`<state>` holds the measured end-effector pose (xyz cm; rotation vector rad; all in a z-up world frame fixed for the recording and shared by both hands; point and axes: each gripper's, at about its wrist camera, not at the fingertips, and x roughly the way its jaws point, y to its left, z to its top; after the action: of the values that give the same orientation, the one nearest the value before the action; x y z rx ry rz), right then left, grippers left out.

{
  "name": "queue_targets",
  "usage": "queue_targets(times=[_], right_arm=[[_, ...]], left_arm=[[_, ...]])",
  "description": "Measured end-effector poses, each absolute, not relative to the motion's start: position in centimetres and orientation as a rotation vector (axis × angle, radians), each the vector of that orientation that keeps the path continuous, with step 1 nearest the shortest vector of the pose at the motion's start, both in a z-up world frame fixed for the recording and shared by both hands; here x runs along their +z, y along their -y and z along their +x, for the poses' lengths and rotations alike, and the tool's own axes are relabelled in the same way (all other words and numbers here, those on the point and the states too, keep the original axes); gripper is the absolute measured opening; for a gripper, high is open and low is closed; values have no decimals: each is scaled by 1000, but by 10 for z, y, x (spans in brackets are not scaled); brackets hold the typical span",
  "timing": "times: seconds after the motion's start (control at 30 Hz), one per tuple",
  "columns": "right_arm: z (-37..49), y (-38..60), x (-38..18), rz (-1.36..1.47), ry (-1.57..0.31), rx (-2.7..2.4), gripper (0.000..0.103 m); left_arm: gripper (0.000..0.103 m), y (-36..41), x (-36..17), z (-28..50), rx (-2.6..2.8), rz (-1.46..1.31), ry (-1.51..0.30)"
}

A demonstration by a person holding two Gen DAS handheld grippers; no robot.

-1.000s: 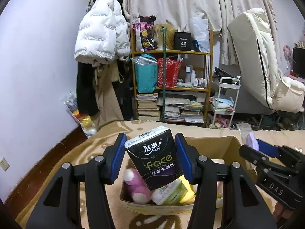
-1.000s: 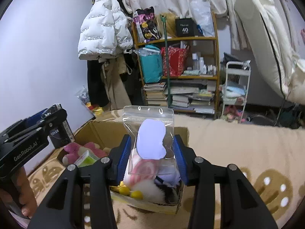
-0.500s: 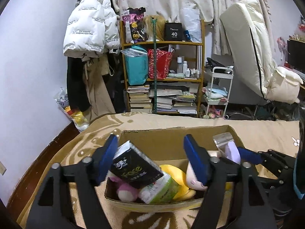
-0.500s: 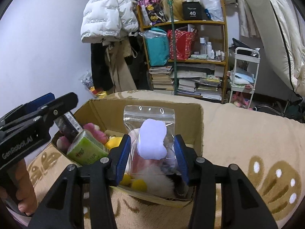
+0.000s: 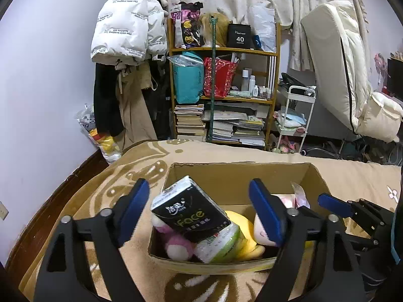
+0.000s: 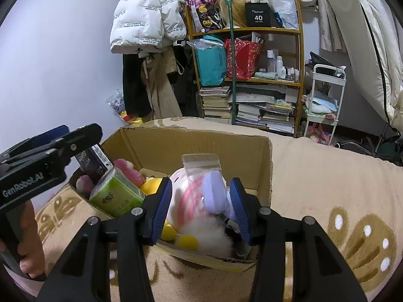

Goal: Organize soft objects

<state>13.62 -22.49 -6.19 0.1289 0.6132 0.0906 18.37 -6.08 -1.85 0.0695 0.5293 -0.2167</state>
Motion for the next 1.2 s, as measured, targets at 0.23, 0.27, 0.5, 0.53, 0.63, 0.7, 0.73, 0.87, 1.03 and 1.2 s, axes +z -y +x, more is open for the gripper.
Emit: queue_targets(times=[0.23, 0.27, 0.5, 0.53, 0.63, 0.7, 0.73, 0.87, 1.03, 1.2], right_arm=[[134, 224, -60, 131, -605, 96, 59], [134, 224, -58, 128, -601, 98, 59], [122, 222, -46, 109, -565, 83, 71], [120, 222, -44, 110, -558, 82, 74], [110, 222, -37, 106, -533, 75, 82], [103, 222, -32, 102, -519, 70, 86], [100, 222, -30, 103, -512, 68, 88], [85, 220, -21, 102, -482, 56, 95], [62, 217, -8, 98, -436, 39, 103], [44, 213, 5, 82, -408, 32, 103]], left_arm=[[93, 49, -12, 178, -192, 64, -513], [94, 47, -10, 176, -186, 63, -506], [96, 34, -3, 161, -157, 75, -498], [96, 32, -2, 158, -153, 77, -498], [98, 27, 1, 148, -139, 80, -491], [99, 22, 4, 139, -131, 80, -484], [99, 21, 5, 136, -128, 82, -483], [99, 17, 9, 119, -122, 99, -481], [99, 16, 14, 98, -119, 125, -466], [99, 13, 22, 78, -101, 141, -441]])
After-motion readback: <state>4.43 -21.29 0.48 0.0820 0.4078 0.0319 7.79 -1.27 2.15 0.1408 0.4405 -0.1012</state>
